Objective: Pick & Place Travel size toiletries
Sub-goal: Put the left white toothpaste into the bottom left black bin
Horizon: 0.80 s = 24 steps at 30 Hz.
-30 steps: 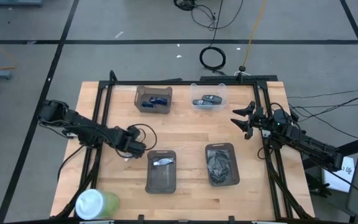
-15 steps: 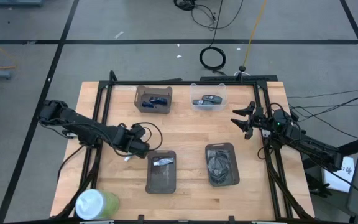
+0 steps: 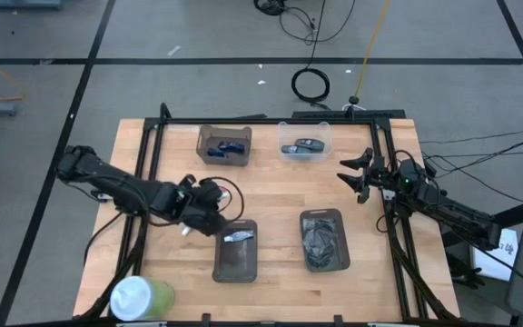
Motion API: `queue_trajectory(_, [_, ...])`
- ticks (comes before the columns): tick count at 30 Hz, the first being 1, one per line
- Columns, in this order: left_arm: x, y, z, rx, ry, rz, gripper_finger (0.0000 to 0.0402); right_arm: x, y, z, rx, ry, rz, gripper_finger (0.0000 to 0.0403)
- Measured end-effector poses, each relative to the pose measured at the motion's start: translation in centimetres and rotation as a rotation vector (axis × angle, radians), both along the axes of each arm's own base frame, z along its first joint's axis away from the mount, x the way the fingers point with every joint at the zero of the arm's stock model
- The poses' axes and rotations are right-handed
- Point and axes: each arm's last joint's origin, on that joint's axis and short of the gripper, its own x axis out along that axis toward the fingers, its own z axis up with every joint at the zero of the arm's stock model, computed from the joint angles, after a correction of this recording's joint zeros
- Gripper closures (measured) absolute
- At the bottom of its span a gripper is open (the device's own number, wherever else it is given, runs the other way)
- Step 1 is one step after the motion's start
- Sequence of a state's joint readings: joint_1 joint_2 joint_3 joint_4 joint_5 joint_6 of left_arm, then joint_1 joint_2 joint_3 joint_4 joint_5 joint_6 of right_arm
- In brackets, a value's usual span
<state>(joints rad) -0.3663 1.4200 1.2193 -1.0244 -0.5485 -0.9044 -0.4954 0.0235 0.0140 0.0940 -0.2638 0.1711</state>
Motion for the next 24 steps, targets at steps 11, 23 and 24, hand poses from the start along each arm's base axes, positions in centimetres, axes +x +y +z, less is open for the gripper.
queue_trajectory(11, [2.2,-2.9,1.0,-0.157,-0.168,-0.337,0.0371,0.0,0.0,0.0,0.000,0.000,0.000,0.0186])
queue_trajectory(23, [2.6,-3.7,-1.9,-0.232,-0.156,-0.306,0.0371,0.0,0.0,0.0,0.000,0.000,0.000,0.0184])
queue_trajectory(24, [2.6,-3.8,-2.5,-0.255,-0.152,-0.313,0.0371,0.0,0.0,0.0,0.000,0.000,0.000,0.0184])
